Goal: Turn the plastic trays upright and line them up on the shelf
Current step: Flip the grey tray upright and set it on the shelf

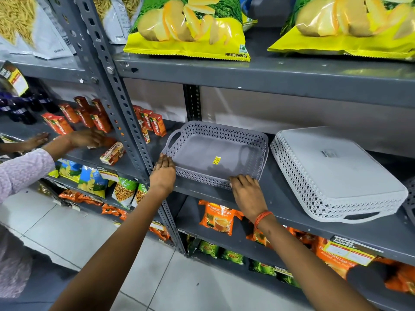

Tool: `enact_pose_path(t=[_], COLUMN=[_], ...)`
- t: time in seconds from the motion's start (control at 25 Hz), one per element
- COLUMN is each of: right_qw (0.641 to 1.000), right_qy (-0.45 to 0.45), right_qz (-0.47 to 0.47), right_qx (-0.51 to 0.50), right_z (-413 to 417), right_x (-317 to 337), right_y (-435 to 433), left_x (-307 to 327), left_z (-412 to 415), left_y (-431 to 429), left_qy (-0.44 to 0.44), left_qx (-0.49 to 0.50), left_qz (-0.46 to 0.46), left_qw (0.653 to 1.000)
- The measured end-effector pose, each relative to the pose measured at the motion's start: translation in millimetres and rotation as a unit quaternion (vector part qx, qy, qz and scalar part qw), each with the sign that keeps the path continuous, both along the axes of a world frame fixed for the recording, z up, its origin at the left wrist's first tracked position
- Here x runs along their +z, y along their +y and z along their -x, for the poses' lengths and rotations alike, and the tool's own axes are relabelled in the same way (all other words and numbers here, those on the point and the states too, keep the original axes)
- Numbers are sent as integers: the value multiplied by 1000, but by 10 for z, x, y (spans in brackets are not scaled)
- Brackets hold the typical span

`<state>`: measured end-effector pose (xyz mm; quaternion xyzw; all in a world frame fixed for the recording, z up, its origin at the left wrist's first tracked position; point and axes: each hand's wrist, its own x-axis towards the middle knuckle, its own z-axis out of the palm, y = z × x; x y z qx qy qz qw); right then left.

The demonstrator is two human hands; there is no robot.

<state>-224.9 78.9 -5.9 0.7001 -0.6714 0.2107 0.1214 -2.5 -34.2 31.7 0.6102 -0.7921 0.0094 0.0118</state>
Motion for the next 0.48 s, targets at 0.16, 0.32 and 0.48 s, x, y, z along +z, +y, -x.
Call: enact_pose_path(t=[0.16, 0.32, 0.48], right_qw=[998, 995, 987], right_qy=[-46, -58, -84], right_qz=[27, 66, 100], right_qx=[-14, -47, -95], right_z=[156, 500, 1174], right_x=[185, 345, 416], right_y=[132, 353, 741], left_x=[52, 159, 232], left_z=[301, 849, 1627], left_y=[164, 445, 850], left_qy=[-3, 4, 51], left_qx=[-45, -118, -172], left_qz=[15, 54, 98], left_qw=[999, 991, 979])
